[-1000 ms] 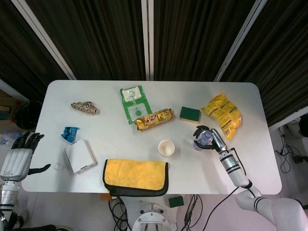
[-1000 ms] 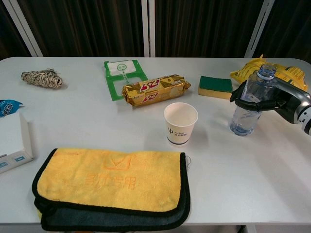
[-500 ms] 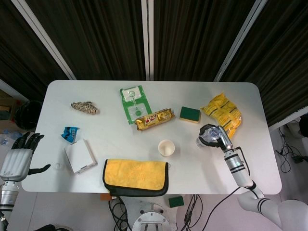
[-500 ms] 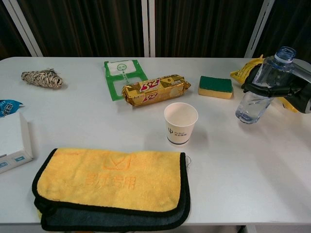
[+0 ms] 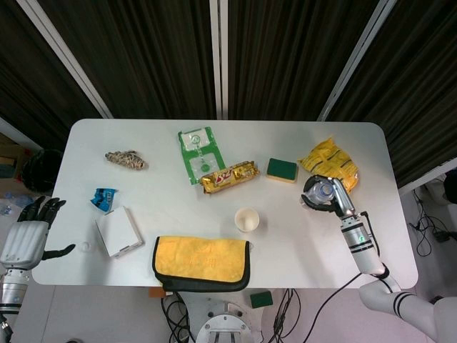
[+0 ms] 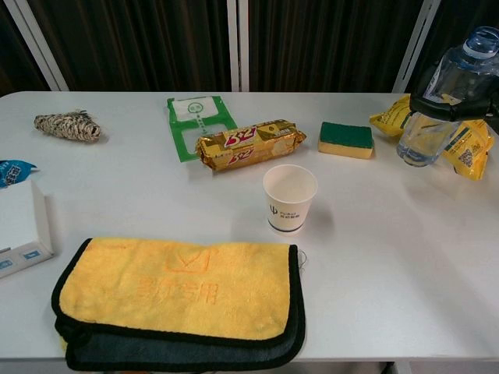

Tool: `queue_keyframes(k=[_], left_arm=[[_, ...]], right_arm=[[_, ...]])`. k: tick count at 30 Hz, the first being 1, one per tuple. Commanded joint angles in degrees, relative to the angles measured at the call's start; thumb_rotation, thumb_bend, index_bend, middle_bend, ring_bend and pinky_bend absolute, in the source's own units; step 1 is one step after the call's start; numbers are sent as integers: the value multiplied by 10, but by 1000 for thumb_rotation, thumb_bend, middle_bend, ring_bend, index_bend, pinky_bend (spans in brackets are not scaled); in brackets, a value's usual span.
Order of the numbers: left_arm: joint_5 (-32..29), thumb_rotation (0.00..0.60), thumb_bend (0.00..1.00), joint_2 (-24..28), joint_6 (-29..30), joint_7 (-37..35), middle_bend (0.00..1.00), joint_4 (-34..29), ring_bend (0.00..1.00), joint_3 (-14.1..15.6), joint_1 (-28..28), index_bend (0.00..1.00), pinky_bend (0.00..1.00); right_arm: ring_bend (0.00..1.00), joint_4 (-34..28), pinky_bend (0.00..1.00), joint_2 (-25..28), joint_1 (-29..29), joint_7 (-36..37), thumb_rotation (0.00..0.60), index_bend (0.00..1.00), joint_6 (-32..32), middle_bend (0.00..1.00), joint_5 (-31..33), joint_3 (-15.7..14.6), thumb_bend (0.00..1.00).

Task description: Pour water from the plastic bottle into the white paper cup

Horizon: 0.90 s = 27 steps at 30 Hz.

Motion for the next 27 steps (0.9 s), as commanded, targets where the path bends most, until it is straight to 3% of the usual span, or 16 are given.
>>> queue_keyframes(k=[1,10,20,27], left_arm=[[-3,485,51,1,-3,1,120,-1,32,0,0,145,133],[-6,488,52,6,-6,0,120,-3,32,-2,-3,145,133],[-11,488,52,4,-8,-8,120,4,32,-2,-1,145,133],[-15,489,52,7,-7,-20,120,9,32,-3,2,145,133]], right_arm=[[515,-41,394,32,18,-57,600,976,0,689,-14,7,477],[516,-56,414,55,49,-137,600,976,-64,689,-12,-2,477],[516,25,424,2,69,-222,600,976,-85,689,-37,-33,477],[516,55,424,-28,84,-277,600,976,-85,689,-47,-38,477]])
